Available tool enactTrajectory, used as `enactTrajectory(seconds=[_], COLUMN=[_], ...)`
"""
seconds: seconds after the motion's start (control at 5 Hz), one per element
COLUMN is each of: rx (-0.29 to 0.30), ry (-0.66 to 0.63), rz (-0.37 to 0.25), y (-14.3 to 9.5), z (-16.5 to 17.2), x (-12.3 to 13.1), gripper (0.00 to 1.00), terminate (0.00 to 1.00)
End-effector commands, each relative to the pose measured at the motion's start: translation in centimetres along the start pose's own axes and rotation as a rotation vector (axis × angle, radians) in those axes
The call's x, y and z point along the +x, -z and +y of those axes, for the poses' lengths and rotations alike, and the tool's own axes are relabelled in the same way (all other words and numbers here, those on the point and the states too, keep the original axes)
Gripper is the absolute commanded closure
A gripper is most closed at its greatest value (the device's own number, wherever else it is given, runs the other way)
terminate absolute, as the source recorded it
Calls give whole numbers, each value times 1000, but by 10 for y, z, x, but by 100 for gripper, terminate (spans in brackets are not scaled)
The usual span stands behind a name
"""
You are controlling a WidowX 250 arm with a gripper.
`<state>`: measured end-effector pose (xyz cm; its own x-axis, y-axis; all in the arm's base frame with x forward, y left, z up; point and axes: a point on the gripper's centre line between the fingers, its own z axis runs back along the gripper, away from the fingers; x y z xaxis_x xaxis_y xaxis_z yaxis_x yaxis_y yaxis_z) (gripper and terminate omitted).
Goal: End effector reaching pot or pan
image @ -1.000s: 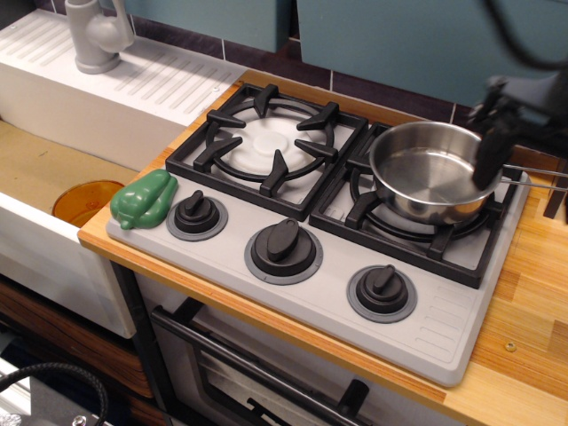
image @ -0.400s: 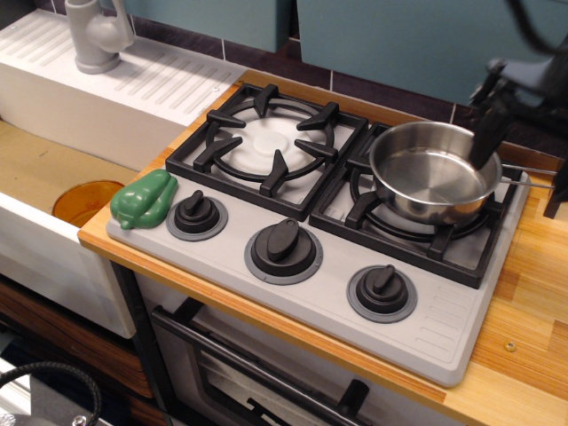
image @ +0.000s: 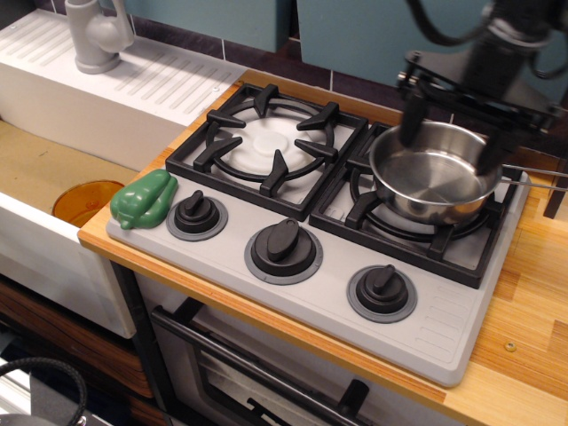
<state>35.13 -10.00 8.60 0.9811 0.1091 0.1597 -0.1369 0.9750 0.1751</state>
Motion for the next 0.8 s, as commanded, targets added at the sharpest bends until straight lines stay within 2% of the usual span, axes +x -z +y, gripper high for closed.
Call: enactTrajectory(seconds=[0.0, 0.4, 0.6], rx=[-20, -1, -7], ry=[-10, 15, 34], rz=[-70, -95, -126], y=[-35, -35, -19], z=[15, 35, 39], x=[14, 29, 33], gripper=[0, 0, 0], terminate=[0, 0, 0])
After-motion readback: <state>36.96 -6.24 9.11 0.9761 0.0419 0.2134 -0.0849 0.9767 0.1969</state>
